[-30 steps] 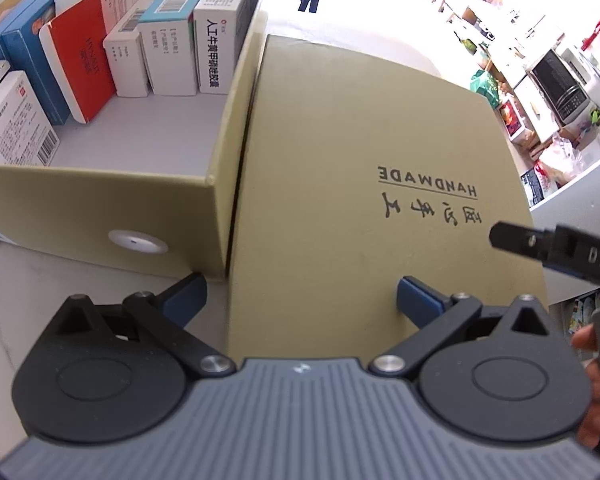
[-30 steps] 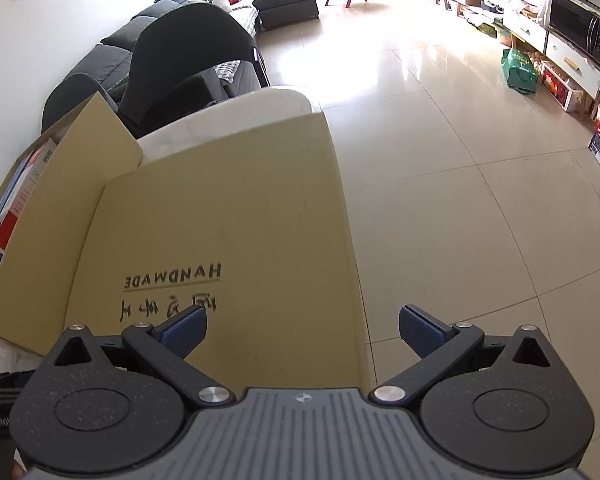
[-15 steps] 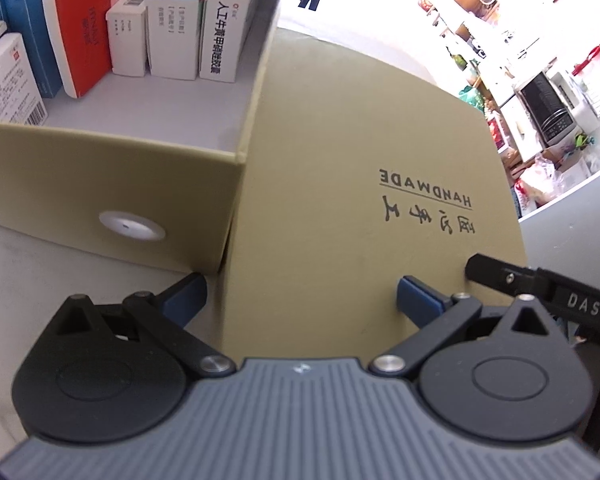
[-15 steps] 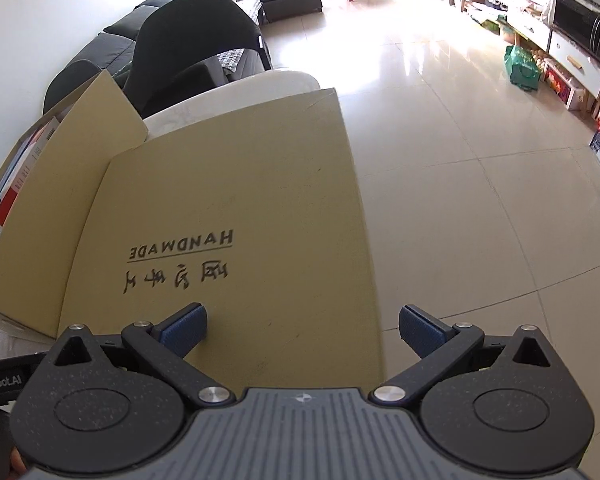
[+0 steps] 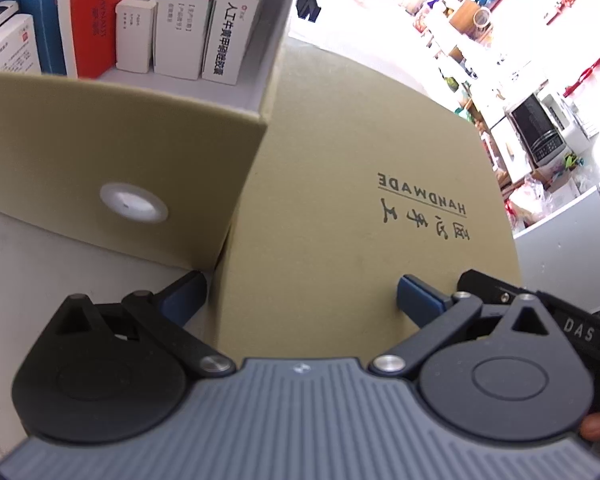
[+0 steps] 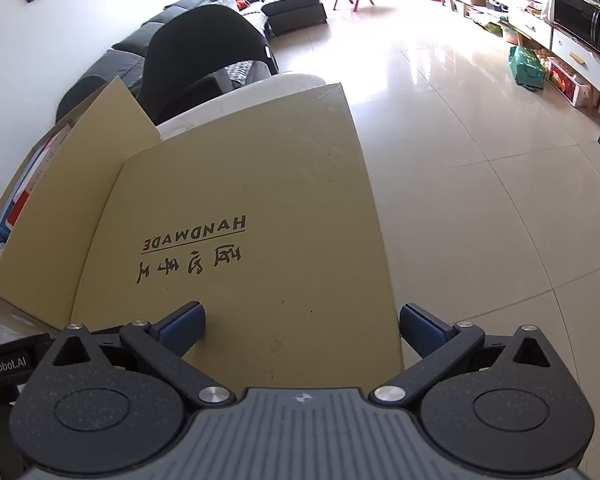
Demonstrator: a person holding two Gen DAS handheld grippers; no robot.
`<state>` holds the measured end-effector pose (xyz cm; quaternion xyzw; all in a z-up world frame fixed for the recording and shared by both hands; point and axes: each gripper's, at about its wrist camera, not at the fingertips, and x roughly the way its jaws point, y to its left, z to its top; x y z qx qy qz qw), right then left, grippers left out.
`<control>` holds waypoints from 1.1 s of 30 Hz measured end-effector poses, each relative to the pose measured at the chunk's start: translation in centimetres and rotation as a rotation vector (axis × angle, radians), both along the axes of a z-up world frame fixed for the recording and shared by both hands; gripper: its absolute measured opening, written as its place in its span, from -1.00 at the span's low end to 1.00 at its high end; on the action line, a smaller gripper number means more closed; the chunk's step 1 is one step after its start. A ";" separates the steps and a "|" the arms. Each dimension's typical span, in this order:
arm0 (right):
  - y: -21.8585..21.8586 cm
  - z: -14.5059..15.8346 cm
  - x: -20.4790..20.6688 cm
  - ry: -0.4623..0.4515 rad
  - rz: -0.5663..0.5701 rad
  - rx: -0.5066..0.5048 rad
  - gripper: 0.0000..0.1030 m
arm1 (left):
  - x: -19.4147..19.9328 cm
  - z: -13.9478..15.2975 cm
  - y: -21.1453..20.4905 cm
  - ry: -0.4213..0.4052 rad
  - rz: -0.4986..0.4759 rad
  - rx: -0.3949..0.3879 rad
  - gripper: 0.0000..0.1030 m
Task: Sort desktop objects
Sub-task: 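Push the lid toward the shoe box with both tools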
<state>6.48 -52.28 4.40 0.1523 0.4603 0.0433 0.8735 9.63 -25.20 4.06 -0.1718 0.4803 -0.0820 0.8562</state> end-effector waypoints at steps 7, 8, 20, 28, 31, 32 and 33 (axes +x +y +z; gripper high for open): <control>-1.1 -0.5 -0.7 -0.022 0.021 0.058 1.00 | -1.1 0.0 -0.1 -0.035 0.022 0.001 1.00; -1.1 -0.4 -0.6 -0.018 0.020 0.058 1.00 | -1.1 0.1 -0.2 -0.029 0.023 0.002 1.00; -0.8 0.4 -1.0 -0.001 0.014 0.010 1.00 | -1.4 1.3 -1.2 0.015 0.022 0.055 1.00; -0.8 0.7 -1.1 0.005 -0.002 0.002 1.00 | -1.2 1.4 -0.9 0.048 0.008 0.055 1.00; -0.7 0.6 -1.2 0.005 -0.004 0.000 1.00 | -1.3 1.3 -0.8 0.051 0.007 0.051 1.00; -0.6 0.7 -1.2 0.004 -0.006 -0.002 1.00 | -1.3 1.3 -0.8 0.052 0.008 0.049 1.00; -0.6 0.7 -1.3 0.002 -0.008 -0.004 1.00 | -1.3 1.3 -0.9 0.053 0.008 0.047 1.00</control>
